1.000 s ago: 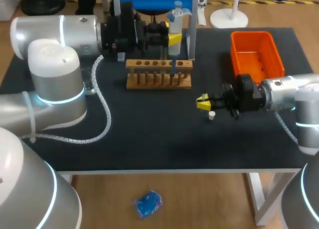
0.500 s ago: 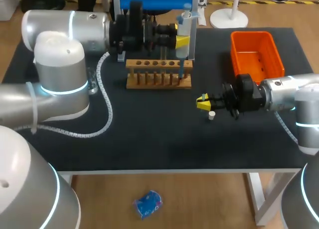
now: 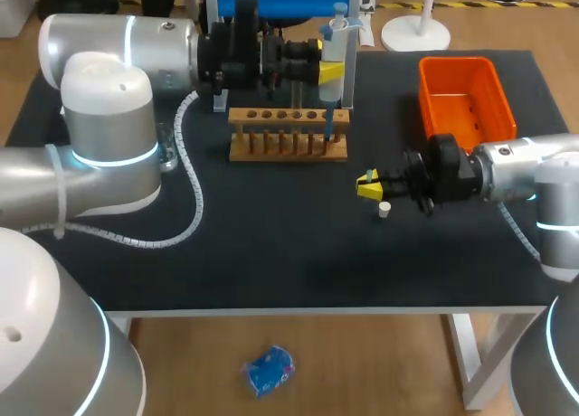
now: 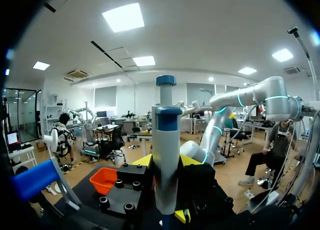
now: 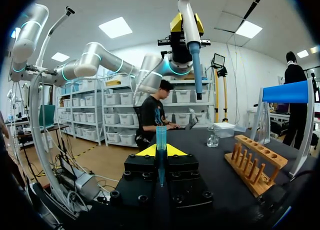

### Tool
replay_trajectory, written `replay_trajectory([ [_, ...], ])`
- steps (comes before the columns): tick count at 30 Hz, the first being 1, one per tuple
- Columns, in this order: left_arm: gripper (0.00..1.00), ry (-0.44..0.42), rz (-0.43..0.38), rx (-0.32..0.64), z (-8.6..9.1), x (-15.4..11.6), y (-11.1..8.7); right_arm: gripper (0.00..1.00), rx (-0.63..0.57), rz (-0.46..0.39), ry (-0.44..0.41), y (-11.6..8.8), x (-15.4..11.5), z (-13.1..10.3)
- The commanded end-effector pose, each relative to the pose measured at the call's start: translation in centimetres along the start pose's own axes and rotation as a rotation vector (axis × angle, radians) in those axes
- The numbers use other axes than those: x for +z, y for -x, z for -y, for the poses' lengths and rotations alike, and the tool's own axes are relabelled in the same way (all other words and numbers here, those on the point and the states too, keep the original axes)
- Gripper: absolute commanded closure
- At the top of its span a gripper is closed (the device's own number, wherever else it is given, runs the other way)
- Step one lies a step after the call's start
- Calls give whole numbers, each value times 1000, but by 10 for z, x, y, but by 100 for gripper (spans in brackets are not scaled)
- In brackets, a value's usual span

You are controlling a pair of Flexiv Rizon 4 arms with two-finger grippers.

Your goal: Invert the test tube, pick up the pipette, mount the tip to pipette, aspirate from beaker and dispense into the tube, eject the tip, return the pipette, and cap with the stopper.

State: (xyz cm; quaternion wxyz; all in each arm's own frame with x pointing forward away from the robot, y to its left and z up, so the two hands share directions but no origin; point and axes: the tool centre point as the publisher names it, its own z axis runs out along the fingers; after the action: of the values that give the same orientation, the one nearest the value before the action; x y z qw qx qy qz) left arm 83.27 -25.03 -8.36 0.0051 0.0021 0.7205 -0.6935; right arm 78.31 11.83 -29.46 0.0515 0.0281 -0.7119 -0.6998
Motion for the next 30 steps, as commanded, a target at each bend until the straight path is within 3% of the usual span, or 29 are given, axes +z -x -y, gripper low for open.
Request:
replay_trajectory([
  [1, 100, -2, -1, 1, 0, 0, 0, 100, -5, 4, -2, 7, 11, 2],
  [14, 100, -2, -1, 1, 0, 0, 0, 100, -45, -14, 21, 32, 47, -4],
  [30, 100, -2, -1, 1, 0, 0, 0, 100, -47, -26, 30, 42, 57, -5],
])
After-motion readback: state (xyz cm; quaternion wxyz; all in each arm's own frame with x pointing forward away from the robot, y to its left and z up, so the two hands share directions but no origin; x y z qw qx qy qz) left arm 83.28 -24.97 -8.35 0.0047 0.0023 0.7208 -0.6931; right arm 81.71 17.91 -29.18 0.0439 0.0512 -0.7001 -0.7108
